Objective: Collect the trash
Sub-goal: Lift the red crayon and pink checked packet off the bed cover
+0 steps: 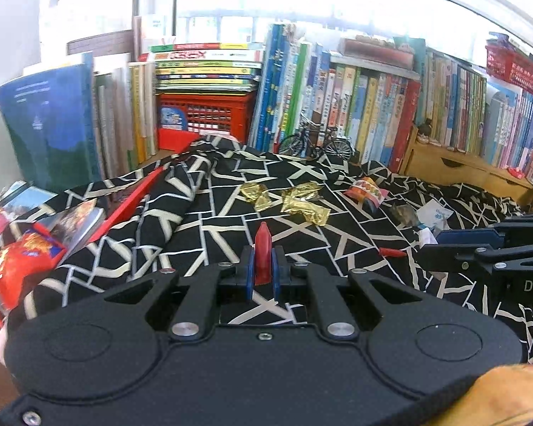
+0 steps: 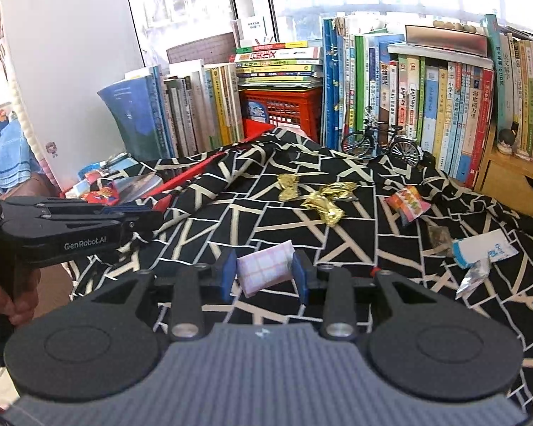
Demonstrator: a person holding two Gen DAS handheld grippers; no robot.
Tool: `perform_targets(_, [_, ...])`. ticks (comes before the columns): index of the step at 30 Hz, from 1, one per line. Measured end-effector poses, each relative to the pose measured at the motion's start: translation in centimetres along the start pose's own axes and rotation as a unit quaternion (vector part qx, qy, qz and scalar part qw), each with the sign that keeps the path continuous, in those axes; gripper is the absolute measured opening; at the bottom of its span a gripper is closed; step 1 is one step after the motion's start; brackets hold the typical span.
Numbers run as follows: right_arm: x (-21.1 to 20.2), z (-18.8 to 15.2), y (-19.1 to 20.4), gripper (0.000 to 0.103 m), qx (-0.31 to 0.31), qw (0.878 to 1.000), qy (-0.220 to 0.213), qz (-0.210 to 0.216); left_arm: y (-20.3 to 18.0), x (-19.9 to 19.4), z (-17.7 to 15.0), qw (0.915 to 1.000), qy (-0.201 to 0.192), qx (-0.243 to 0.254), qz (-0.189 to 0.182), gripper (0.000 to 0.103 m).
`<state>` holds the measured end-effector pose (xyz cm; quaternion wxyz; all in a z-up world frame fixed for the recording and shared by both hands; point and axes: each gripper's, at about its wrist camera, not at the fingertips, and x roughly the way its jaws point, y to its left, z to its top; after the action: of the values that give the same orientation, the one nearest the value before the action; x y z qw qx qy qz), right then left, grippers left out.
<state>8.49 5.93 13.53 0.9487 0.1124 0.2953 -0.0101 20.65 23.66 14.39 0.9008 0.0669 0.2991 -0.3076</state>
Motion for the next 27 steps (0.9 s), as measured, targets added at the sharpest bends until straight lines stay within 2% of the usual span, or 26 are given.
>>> perform_targets(7, [-0.6, -1.2, 4.0, 0.040, 0.009, 1.000, -0.008, 0.001, 3.1, -3.6, -1.5, 0.9999, -0.010, 0.000, -0.002, 0.009])
perform_targets(18, [-1.7, -3.1, 11.1, 0.040, -0.015, 1.000, -0.017, -0.004, 8.1, -8.9, -4.7, 0.9998, -0.019, -0.010, -0.005, 0.009])
perform_targets(22, [-2.3, -3.8, 12.6, 0.040, -0.004, 1.000, -0.022, -0.017, 9.5, -8.9, -6.4, 0.9999, -0.001, -0.012, -0.011, 0.014])
perform_targets(27, [-3.3, -4.8, 13.4, 0.040, 0.002, 0.999, -0.018, -0.027, 10.7, -5.7, -10.1, 0.9978, 0.055, -0.035, 0.006, 0.027])
